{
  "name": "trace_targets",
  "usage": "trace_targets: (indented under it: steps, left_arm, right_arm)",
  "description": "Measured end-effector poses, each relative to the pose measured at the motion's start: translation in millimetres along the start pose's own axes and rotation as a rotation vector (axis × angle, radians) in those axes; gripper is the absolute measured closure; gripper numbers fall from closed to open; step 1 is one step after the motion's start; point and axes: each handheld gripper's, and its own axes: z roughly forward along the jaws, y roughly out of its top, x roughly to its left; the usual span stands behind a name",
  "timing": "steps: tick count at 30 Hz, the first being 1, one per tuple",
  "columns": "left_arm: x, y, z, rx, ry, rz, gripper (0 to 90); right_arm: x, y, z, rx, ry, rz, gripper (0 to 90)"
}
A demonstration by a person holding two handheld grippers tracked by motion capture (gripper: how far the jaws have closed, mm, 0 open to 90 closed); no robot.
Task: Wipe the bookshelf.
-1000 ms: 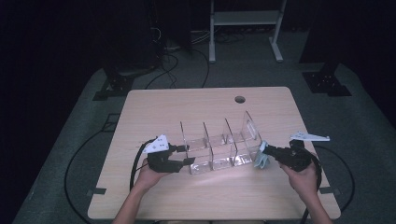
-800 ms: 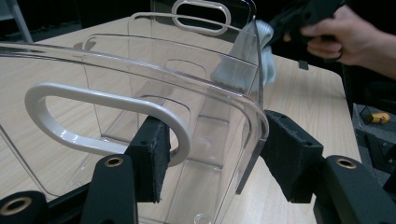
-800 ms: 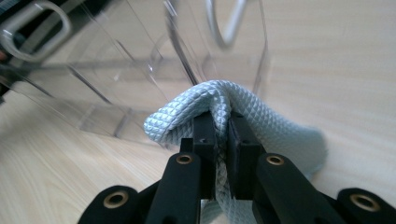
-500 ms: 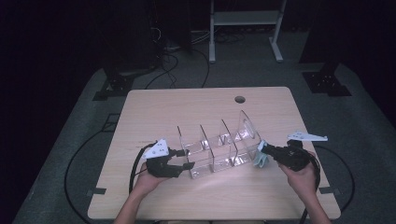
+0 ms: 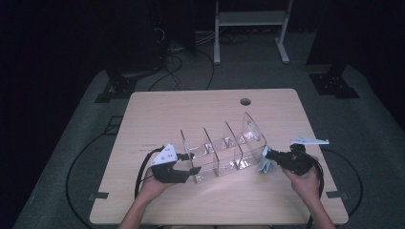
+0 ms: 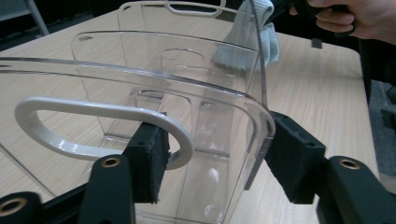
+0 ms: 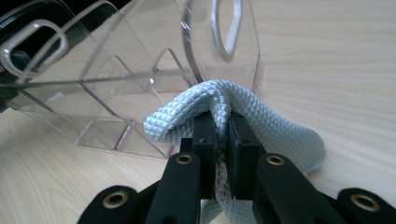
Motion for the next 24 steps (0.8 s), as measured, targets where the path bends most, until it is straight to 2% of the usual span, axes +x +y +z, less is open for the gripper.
trace_targets:
  steps: [3, 5, 6, 7, 10, 11, 14, 15, 17, 18, 19, 24]
  left_arm:
    - [-0.7, -0.1, -0.5, 0.001, -0.004, -0.005, 43.2]
    - [-0.6, -0.1, -1.2, 0.001, -0.012, -0.004, 43.6]
    - [-0.6, -0.1, -1.6, 0.001, -0.016, -0.005, 43.8]
    - [-0.7, -0.2, -2.2, 0.002, -0.021, -0.008, 44.0]
    - [-0.1, -0.7, -2.5, -0.002, -0.026, -0.006, 44.2]
    - [-0.1, -0.8, -2.7, -0.003, -0.027, -0.007, 44.3]
    - [-0.4, -1.0, -3.3, -0.003, -0.027, -0.007, 44.5]
    - [-0.7, -1.3, -3.9, -0.004, -0.029, -0.008, 44.6]
    - [-0.6, -1.7, -4.6, -0.003, -0.027, -0.008, 44.7]
    - [-0.6, -1.7, -4.6, -0.003, -0.027, -0.008, 44.8]
    - [-0.6, -1.6, -4.7, -0.003, -0.027, -0.009, 44.8]
    - [-1.0, -1.9, -4.7, -0.005, -0.026, -0.012, 44.7]
  right_arm:
    - [-6.7, -8.9, 12.4, 0.050, -0.016, 0.011, 82.8]
    - [-11.8, -16.8, 24.3, 0.107, -0.033, 0.018, 82.8]
    - [-12.9, -18.1, 26.0, 0.115, -0.034, 0.023, 82.8]
    - [-12.7, -17.5, 25.1, 0.111, -0.030, 0.027, 82.9]
    - [-6.7, -7.0, 11.5, 0.046, -0.011, 0.018, 82.8]
    - [-5.9, -5.2, 10.3, 0.040, -0.012, 0.014, 82.8]
    - [-6.6, -5.3, 13.1, 0.049, -0.015, 0.013, 82.8]
    - [-11.7, -11.0, 23.1, 0.078, -0.013, 0.038, 82.7]
    - [-16.1, -17.0, 32.5, 0.114, -0.020, 0.046, 82.7]
    - [-16.1, -17.0, 32.5, 0.114, -0.020, 0.046, 82.7]
    - [-20.6, -21.8, 39.4, 0.150, -0.022, 0.062, 82.7]
    - [-11.0, -11.2, 25.1, 0.079, -0.016, 0.031, 82.8]
